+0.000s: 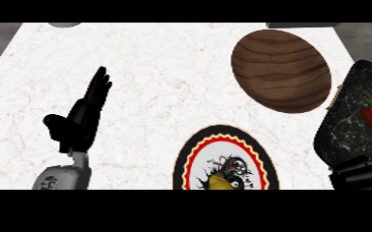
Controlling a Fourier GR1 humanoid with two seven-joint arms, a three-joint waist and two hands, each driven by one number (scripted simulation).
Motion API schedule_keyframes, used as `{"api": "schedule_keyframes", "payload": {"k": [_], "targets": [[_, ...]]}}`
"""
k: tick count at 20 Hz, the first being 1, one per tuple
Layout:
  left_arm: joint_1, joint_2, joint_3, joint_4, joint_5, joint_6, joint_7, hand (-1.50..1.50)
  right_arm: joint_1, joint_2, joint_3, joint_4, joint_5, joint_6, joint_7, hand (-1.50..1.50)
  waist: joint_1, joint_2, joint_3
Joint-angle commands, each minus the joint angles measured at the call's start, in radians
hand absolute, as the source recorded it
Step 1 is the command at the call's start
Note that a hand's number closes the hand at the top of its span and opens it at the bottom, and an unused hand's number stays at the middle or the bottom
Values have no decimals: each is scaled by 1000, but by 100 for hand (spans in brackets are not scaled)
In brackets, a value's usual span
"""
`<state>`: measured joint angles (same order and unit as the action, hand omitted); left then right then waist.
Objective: Pick the sweet potato from the plate and place it in the bowl
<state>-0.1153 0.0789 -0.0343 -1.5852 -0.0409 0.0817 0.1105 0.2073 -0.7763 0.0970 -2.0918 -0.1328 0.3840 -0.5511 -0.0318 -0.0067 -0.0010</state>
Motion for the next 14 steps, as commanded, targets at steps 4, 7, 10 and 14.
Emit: {"api": "schedule_keyframes", "payload": {"k": [4, 7, 10, 14], "targets": [[-13, -14, -11, 45, -12, -4, -30, 0, -9, -50, -221, -265, -207, -64, 338, 150, 18, 4, -1], [-8, 7, -12, 15, 17, -55, -10, 0, -97, -79, -298, -235, -311, -54, 443, 150, 33, 6, 0], [-14, -17, -34, -29, -26, -2, 27, 0, -198, -116, -302, -296, -398, -140, 642, 150, 39, 5, -1], [-22, -8, -18, -4, 2, -37, 8, 0, -388, -117, -240, -142, -334, -169, 714, 150, 46, 8, 0]]}}
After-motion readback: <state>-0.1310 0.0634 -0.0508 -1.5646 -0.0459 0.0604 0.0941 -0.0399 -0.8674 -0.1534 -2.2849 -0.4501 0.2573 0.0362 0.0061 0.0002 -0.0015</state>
